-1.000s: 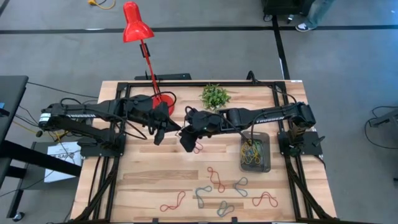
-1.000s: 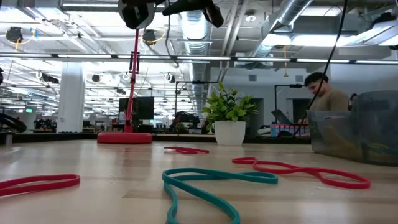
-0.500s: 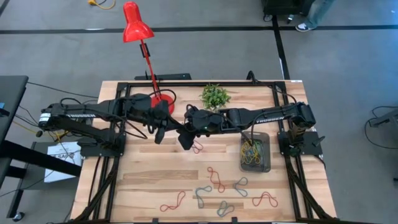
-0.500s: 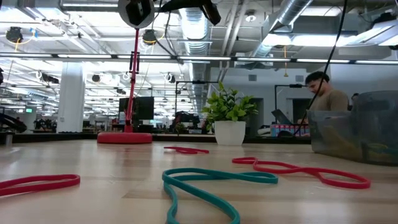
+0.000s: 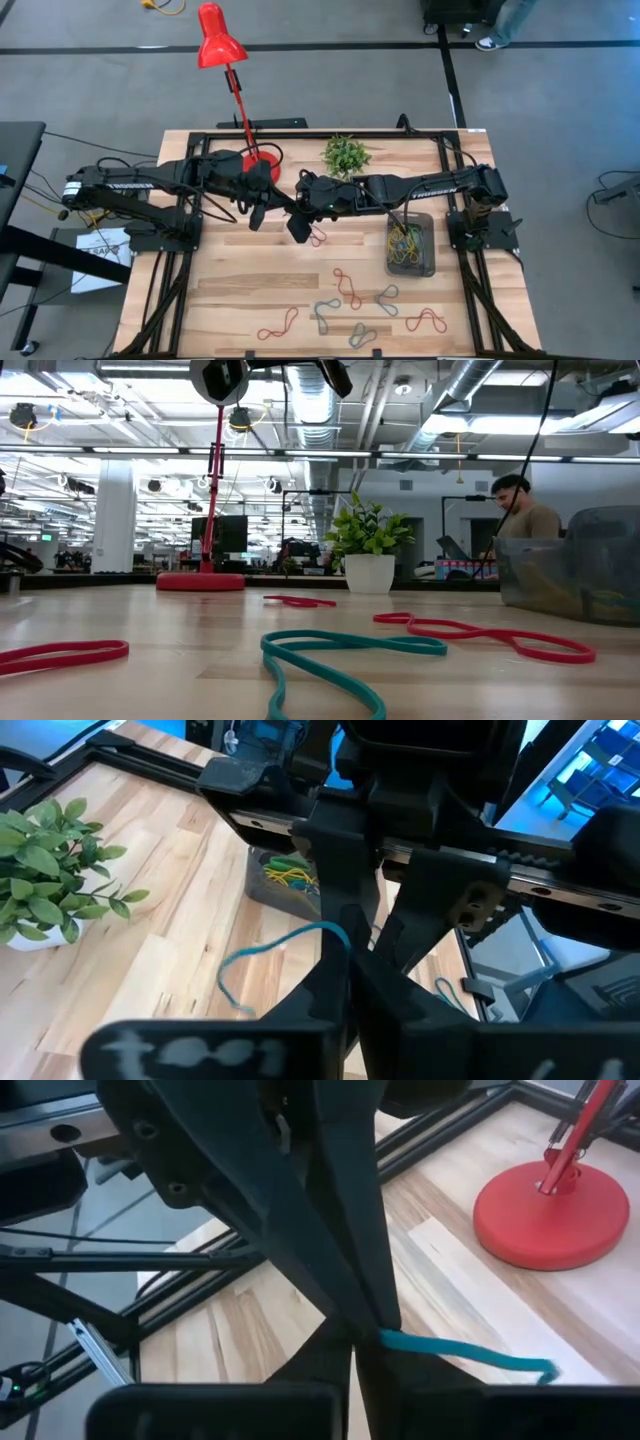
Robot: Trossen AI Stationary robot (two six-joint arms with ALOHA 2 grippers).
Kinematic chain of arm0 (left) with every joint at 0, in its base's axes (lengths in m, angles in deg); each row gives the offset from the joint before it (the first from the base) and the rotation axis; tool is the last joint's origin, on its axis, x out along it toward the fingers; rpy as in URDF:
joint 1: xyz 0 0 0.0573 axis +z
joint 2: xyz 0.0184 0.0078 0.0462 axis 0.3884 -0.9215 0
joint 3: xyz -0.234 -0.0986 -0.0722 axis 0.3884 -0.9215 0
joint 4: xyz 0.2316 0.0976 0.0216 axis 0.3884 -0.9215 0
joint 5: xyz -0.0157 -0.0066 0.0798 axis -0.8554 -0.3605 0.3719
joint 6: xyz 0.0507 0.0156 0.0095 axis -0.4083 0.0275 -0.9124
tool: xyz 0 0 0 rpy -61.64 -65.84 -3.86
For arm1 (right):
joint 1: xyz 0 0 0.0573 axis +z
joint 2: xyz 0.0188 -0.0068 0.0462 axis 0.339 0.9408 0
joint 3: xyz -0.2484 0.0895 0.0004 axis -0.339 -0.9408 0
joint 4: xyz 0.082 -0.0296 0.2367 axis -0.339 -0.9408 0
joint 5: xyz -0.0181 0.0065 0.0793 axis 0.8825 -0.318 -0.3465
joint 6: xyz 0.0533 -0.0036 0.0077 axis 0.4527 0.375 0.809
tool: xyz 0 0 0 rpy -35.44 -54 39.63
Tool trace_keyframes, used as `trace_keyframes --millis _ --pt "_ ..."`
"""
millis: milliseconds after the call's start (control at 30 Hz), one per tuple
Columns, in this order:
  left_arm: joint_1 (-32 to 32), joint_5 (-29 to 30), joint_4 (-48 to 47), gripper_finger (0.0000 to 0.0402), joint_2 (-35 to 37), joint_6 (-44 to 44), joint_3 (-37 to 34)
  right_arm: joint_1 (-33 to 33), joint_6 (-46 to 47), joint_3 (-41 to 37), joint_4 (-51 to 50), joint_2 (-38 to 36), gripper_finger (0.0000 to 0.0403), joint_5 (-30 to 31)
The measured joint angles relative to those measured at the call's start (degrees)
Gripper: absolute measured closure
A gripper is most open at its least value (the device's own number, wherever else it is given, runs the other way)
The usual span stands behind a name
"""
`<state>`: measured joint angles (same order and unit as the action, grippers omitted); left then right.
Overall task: Pick and place items into bin
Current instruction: Put the blue rubber band into the black bin
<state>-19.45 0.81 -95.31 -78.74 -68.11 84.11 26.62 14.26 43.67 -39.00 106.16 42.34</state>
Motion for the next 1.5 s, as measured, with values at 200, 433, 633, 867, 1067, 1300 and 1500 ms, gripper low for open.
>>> trace_keyframes --millis 200,433,633,867,1067,1300,1500 --pt "0.0 0.1 -0.2 0.0370 0.0 -0.2 0.0 0.3 0.2 0.0 0.0 0.0 0.0399 0.1" --pt "0.0 -0.1 -0.6 0.0333 0.0 -0.2 0.0 0.2 0.4 0.0 -2.7 0.0 0.0398 0.4" --pt "0.0 -0.2 -2.7 0.0318 0.0 -0.1 0.0 0.1 8.0 0.0 -11.7 0.0 0.0398 0.3" --pt "0.0 0.0 -3.4 0.0317 0.0 1.2 0.0 0.8 19.7 0.0 -32.8 0.0 0.0400 -7.1" --pt "-0.1 0.0 -3.4 0.0317 0.0 1.2 0.0 3.2 26.3 0.0 -51.1 0.0 0.0398 -17.8" --pt "-0.1 0.1 -6.2 0.0317 0.0 0.9 0.0 8.0 27.3 -0.1 -65.4 0.0 0.0400 -21.3" --pt "-0.1 0.1 -8.3 0.0317 0.0 0.8 0.0 11.9 28.8 -0.4 -64.8 -1.4 0.0400 -21.8"
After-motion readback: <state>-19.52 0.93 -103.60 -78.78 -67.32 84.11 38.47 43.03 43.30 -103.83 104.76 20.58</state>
